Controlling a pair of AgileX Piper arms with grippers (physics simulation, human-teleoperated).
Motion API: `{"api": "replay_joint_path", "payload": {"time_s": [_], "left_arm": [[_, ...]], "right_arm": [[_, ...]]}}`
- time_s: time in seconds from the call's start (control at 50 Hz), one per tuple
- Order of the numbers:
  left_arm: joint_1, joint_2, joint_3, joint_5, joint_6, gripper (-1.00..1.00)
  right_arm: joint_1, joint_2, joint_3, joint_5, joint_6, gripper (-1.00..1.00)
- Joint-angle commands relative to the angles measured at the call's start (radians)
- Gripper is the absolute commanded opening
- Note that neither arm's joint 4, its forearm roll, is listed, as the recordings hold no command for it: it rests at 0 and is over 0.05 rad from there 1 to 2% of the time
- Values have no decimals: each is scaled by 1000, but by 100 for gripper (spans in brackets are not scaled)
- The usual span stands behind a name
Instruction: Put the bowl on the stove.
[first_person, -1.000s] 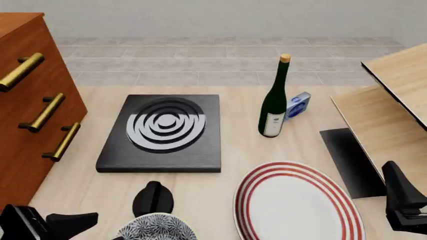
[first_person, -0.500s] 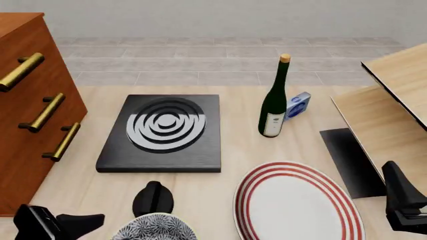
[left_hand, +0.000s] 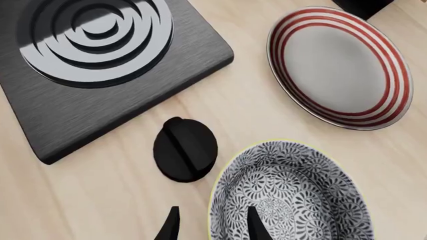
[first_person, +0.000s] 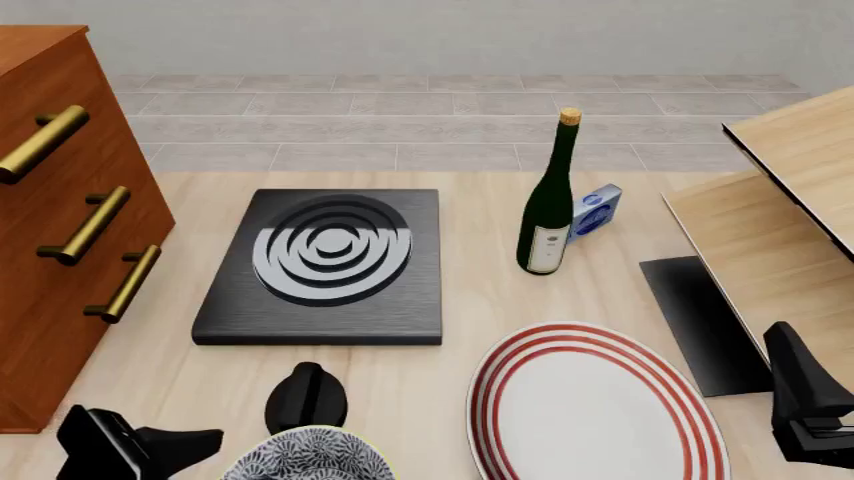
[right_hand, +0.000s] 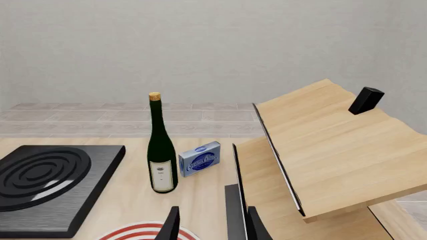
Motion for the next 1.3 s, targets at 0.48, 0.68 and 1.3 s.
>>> {"api": "replay_joint_path", "payload": {"time_s": [0.48, 0.68, 1.3], "left_arm": [[-2, 37, 2, -9, 15, 100], [-1, 117, 2, -78, 13, 100], [2, 324, 3, -238, 14, 100]], "right_arm": [[0, 0, 0, 0, 0, 100], [0, 0, 0, 0, 0, 100], [0, 0, 0, 0, 0, 100]]}}
